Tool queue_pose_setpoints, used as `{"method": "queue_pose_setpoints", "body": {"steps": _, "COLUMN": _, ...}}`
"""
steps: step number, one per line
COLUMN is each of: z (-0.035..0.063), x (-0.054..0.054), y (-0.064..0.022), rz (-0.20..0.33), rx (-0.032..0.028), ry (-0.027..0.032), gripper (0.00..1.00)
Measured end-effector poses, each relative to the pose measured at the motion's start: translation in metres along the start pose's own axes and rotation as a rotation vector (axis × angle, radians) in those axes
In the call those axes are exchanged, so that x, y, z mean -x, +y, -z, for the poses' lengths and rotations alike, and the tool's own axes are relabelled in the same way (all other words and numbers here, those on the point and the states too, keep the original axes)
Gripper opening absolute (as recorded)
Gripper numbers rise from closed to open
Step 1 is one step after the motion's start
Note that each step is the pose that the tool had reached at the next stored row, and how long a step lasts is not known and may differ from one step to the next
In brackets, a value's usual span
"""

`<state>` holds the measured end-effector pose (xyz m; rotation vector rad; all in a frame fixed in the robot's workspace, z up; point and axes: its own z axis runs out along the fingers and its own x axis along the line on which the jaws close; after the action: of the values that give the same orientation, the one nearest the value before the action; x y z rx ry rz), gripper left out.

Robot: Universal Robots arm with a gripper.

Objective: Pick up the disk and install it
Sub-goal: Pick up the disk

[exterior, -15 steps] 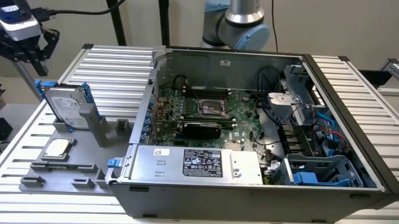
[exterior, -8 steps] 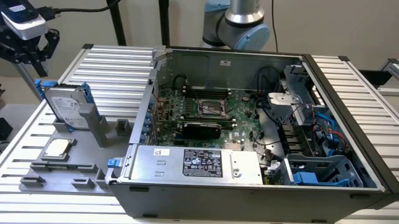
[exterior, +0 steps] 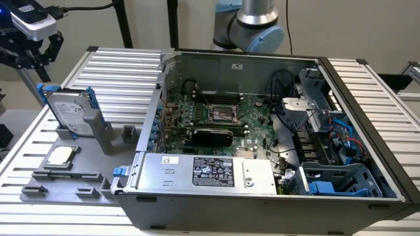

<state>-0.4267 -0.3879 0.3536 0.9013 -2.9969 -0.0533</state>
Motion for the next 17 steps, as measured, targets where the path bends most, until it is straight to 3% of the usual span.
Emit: {"method": "queue_pose_setpoints", "body": {"steps": 17, "z": -0.0047, "x": 0.0, "y": -0.0002, "rz": 0.309, "rx": -0.0007, "ry": 0.0108, "gripper": 0.0}}
